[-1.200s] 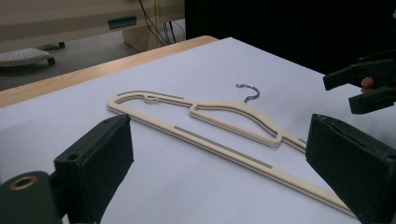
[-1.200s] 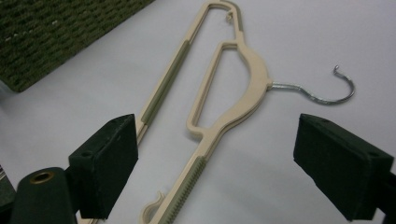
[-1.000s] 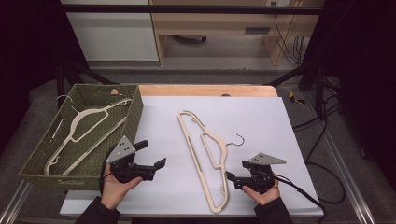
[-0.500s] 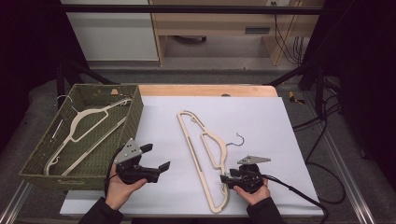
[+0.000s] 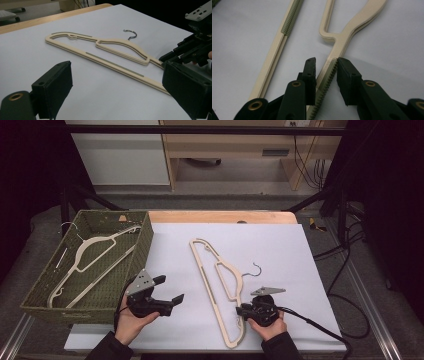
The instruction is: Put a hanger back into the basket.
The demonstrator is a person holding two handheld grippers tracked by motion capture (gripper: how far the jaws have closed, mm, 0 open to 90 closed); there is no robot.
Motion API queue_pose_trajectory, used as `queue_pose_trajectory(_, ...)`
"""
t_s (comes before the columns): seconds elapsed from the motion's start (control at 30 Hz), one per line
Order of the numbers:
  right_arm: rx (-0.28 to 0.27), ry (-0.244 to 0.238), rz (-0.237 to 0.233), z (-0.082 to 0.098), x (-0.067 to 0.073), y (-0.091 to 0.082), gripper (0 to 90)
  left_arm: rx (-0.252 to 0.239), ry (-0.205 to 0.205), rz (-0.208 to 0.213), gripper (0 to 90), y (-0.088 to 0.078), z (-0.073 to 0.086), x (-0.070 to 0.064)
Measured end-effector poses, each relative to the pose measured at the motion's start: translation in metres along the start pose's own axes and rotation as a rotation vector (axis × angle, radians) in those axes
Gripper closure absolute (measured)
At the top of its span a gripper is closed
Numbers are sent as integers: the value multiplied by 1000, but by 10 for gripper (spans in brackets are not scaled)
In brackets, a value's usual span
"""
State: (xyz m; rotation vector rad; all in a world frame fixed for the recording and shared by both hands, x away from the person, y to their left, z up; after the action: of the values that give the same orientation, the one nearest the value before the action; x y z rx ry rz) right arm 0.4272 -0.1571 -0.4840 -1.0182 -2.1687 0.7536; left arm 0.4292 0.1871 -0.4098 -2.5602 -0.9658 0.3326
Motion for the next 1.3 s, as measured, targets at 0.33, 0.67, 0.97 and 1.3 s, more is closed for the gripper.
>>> queue_pose_trajectory(0.33,10,51,45,-4,-3,-5,743,6,0,-5,94,1,1,0)
queue_pose_trajectory(0.67,16,26,53,-1,-3,-3,699,17,2,-3,96,4,2,-2)
queue_pose_trajectory(0.97,12,130,38,-3,-9,-5,789,22,6,4,98,6,3,-4)
queue_pose_trajectory(1.3,-30,85,11,-4,-7,-17,803,26,3,19,102,12,-2,-7)
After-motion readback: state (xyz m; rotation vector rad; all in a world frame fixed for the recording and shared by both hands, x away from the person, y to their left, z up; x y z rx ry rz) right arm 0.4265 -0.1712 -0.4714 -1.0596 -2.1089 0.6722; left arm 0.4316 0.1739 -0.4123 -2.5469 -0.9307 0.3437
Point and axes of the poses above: each handheld gripper's, and its own axes: y roughly forward along the jaws, z roughly out of its underside, x roughly to its left, the point moved 1 cm from there along y, roughly forward along the jaws
